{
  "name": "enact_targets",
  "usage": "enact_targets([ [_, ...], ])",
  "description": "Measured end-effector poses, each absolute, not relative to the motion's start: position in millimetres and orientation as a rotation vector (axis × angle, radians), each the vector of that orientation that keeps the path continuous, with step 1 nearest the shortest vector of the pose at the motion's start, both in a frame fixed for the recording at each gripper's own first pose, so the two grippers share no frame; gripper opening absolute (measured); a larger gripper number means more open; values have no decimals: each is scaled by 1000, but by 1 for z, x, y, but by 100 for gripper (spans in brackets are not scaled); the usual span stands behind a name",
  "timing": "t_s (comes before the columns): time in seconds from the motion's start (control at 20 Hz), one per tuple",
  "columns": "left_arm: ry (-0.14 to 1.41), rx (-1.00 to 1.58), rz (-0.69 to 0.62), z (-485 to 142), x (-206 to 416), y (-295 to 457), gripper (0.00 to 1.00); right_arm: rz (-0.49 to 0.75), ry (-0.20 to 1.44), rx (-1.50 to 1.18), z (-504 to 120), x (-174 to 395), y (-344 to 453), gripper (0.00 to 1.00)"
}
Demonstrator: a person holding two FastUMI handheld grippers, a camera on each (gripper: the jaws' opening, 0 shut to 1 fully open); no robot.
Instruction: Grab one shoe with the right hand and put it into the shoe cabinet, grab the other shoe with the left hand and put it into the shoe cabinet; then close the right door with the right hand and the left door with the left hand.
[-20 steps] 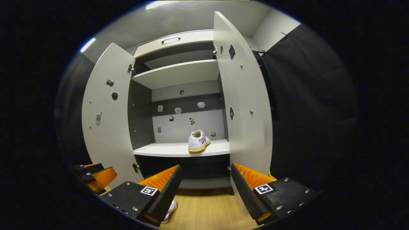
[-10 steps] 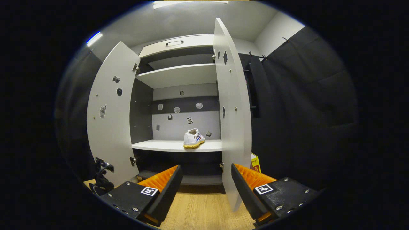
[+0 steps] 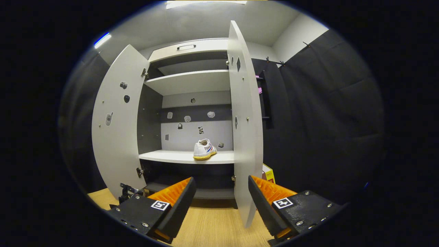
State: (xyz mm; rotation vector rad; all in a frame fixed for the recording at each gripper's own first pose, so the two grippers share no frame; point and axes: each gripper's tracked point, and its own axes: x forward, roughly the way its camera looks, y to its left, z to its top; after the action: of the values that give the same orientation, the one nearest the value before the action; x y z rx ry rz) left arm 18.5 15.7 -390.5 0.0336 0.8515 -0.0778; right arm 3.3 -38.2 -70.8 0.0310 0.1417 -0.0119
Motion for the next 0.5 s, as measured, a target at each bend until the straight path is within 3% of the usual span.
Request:
enact_targets([
  [0.25, 820, 80, -64, -406, 52, 26, 98, -1, 151, -4, -70, 10, -36, 94],
  [0.3, 818, 86, -64, -407, 55, 27, 98, 4, 156, -2, -71, 10, -34, 98],
  [0.5, 767, 62, -78, -401, 63, 20, 95, 2, 187, -22, -82, 10, -35, 94],
])
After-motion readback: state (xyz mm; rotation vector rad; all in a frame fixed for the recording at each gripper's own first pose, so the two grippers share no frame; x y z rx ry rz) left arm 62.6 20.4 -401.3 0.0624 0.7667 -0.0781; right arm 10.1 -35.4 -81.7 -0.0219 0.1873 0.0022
